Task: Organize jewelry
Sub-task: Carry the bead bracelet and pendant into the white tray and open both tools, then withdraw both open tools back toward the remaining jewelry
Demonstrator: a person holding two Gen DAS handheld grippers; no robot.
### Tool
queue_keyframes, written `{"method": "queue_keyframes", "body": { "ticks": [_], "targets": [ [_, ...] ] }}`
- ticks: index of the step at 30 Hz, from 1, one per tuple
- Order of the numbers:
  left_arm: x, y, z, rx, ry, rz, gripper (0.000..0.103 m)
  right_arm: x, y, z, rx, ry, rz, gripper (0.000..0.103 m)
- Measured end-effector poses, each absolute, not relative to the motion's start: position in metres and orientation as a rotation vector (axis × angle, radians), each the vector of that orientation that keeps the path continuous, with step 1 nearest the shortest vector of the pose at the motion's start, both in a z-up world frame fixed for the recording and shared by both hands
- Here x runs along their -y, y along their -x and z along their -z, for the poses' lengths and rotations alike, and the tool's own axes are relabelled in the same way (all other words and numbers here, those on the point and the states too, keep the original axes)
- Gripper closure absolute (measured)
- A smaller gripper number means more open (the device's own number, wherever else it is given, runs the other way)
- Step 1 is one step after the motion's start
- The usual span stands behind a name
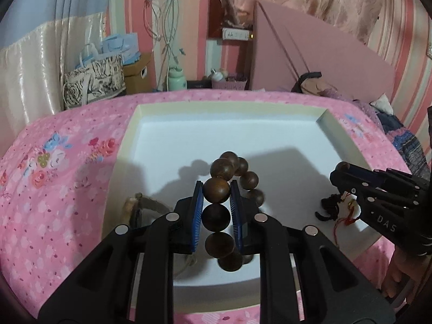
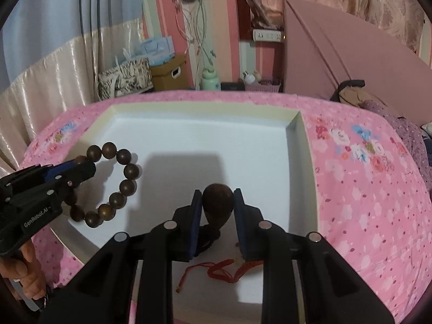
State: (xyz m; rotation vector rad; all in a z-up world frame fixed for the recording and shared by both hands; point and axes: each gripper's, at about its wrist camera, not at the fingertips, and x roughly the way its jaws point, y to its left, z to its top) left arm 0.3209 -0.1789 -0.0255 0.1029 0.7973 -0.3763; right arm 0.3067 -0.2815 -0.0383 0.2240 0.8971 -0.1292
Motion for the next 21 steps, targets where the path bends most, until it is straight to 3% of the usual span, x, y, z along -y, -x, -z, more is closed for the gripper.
{"method": "queue_keyframes", "body": {
  "ticks": [9,11,13,21],
  "targets": [
    [0.181,-0.328,0.038,-0.851,-0.126,0.347,0.084,0.288,-0.308,0.048,-0.928,-0.213,0.157,0.074],
    [0.179,-0.328,0.036,-0.846,-0.119,0.338,0.063,0.290,-0.306,0.046,-0.920,-0.216,0.163,0.056],
    [0.176,-0.327,0.031,-0.830,-0.108,0.327,0.048,0.292,-0.301,0.039,-0.894,-0.217,0.174,0.050],
    [0.135,-0.313,-0.009,-0.753,-0.112,0.254,0.048,0.321,-0.273,-0.003,-0.777,-0.220,0.262,0.046]
  ]
}}
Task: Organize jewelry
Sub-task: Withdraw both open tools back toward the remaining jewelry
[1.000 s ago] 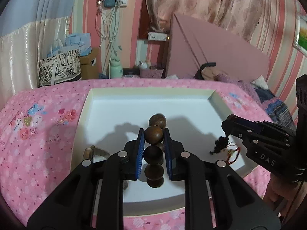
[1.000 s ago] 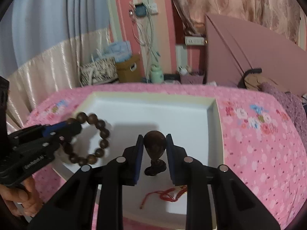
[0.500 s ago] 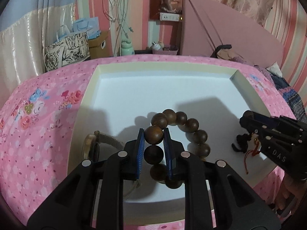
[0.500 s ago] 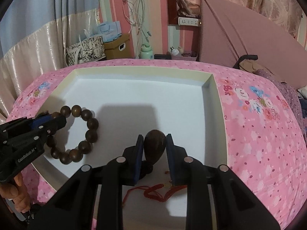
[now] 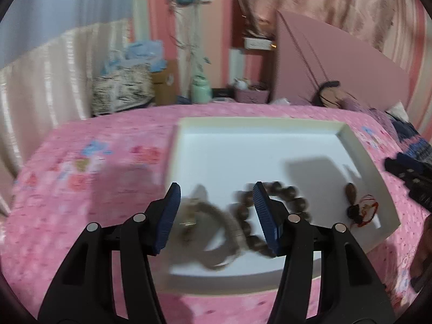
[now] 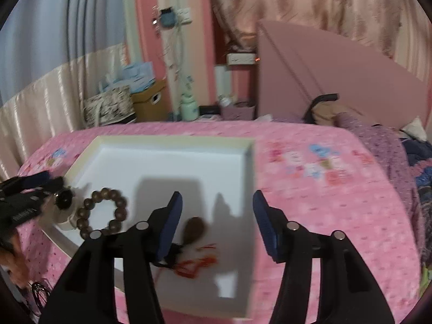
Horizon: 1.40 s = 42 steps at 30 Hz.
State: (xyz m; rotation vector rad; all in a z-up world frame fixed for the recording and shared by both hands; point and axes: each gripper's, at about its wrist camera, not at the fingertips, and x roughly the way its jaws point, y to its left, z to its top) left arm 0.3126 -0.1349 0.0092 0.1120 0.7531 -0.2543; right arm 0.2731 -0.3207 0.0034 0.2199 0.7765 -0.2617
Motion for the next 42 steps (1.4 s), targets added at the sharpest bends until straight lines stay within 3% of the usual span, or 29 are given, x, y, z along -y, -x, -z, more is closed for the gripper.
{"method": "queue_keyframes", "body": {
  "ticks": [7,12,20,28,36,42],
  "targets": [
    [0.094,-0.299,0.000,-0.779,-0.149,0.190,0.048,0.356,-0.250,0.023,-0.865,-0.259,0.352,0.046],
    [0.066,-0.279,-0.007,-0.747,-0.069,0.214,0.047,0.342,-0.222,0.014,-0.822,-0.275,0.308,0.046],
    [0.015,-0.188,-0.034,-0.592,-0.022,0.198,0.031,0.298,-0.135,-0.017,-0.704,-0.263,0.263,0.046],
    [-0.029,-0.101,-0.006,-0.569,-0.005,0.165,0.028,0.254,-0.063,-0.003,-0.702,-0.312,0.196,0.046],
    [-0.061,-0.101,0.019,-0.648,0.009,0.121,0.028,0.229,-0.057,0.012,-0.730,-0.293,0.197,0.046],
    [-0.036,-0.096,0.015,-0.653,-0.006,0.188,0.028,0.222,-0.068,0.017,-0.754,-0.279,0.203,0.046]
  ]
}}
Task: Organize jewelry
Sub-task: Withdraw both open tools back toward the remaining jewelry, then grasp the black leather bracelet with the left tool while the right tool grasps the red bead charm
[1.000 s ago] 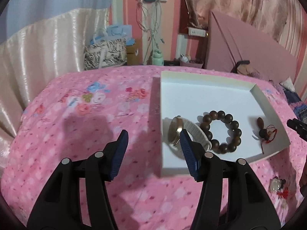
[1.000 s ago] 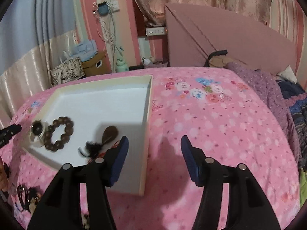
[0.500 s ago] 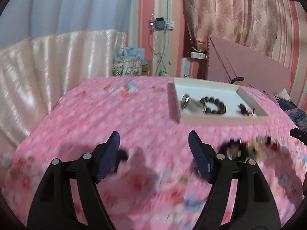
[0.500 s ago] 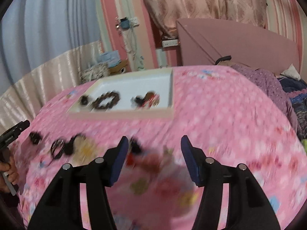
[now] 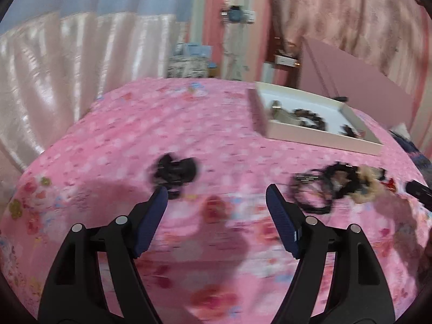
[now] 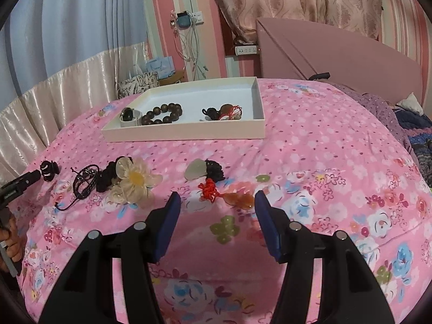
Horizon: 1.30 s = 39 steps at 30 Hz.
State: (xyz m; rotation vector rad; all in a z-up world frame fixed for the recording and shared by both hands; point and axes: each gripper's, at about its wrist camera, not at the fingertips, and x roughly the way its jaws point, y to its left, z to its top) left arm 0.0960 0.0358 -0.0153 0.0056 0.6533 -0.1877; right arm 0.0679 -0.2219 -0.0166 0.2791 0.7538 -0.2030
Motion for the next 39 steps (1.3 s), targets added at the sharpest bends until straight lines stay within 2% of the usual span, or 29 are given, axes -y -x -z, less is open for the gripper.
{"method": "queue_keyframes", "body": {
  "ticks": [4,6,9,11,13,14,18,19,20,21,22,23,26,32,39],
  "targets": [
    [-0.002,-0.103,0.017,-0.695,-0.021,0.251,0.028,0.219,-0.077,0.017,-0.762,-0.275,0.202,0.047],
    [0.011,-0.108,0.019,-0.714,-0.031,0.270,0.029,0.219,-0.082,0.018,-0.764,-0.273,0.201,0.052],
    [0.029,-0.117,0.023,-0.726,-0.061,0.285,0.033,0.220,-0.086,0.022,-0.778,-0.280,0.197,0.054],
    [0.040,-0.127,0.030,-0.762,-0.073,0.303,0.040,0.221,-0.088,0.024,-0.784,-0.289,0.193,0.054],
    [0.049,-0.135,0.039,-0.807,-0.102,0.311,0.041,0.220,-0.091,0.025,-0.795,-0.285,0.186,0.055],
    [0.053,-0.138,0.043,-0.823,-0.119,0.301,0.047,0.219,-0.093,0.026,-0.804,-0.281,0.183,0.059],
    [0.060,-0.145,0.050,-0.853,-0.126,0.305,0.055,0.218,-0.099,0.032,-0.841,-0.275,0.191,0.066],
    [0.062,-0.147,0.052,-0.865,-0.122,0.309,0.062,0.219,-0.101,0.032,-0.844,-0.277,0.192,0.069],
    [0.063,-0.149,0.054,-0.873,-0.119,0.316,0.067,0.219,-0.103,0.034,-0.854,-0.276,0.189,0.073],
    [0.064,-0.150,0.055,-0.878,-0.117,0.321,0.069,0.219,-0.105,0.037,-0.871,-0.277,0.183,0.078],
    [0.064,-0.151,0.055,-0.876,-0.114,0.324,0.074,0.219,-0.108,0.039,-0.885,-0.284,0.169,0.088],
    [0.064,-0.151,0.056,-0.878,-0.112,0.329,0.079,0.219,-0.109,0.041,-0.890,-0.290,0.159,0.092],
    [0.062,-0.152,0.056,-0.874,-0.098,0.329,0.090,0.221,-0.107,0.042,-0.886,-0.309,0.155,0.095],
    [0.051,-0.147,0.050,-0.846,-0.052,0.311,0.093,0.221,-0.093,0.029,-0.790,-0.300,0.194,0.096],
    [0.042,-0.127,0.016,-0.733,-0.067,0.354,0.093,0.229,-0.078,0.004,-0.696,-0.317,0.168,0.096]
  ]
}}
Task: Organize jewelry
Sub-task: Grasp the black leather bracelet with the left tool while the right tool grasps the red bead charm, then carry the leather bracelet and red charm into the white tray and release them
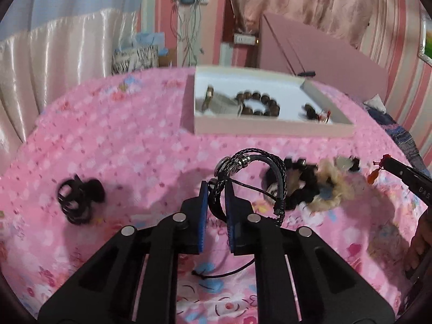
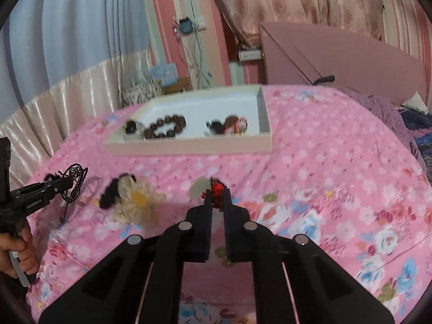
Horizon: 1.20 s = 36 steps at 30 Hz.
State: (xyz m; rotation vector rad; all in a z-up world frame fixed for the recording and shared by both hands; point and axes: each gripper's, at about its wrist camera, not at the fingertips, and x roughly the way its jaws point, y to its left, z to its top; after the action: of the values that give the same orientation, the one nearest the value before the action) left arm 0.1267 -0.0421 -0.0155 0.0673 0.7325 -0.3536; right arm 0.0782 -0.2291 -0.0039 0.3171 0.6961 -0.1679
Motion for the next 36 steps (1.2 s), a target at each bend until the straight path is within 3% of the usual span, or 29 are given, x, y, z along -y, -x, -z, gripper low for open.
{"method": "queue_keyframes", "body": {
  "ticks": [20,36],
  "targets": [
    [0.082,-0.166,-0.073,-0.557,-0.011,0.409,0.092,0.261,-0.119,-0.081,-0.515,-0.291,0.111,0.096],
    [0.128,-0.224,-0.043,-0.605,-0.008,0.371,0.092,0.247,-0.201,-0.054,-0.568,-0.283,0.077,0.096]
  ]
}}
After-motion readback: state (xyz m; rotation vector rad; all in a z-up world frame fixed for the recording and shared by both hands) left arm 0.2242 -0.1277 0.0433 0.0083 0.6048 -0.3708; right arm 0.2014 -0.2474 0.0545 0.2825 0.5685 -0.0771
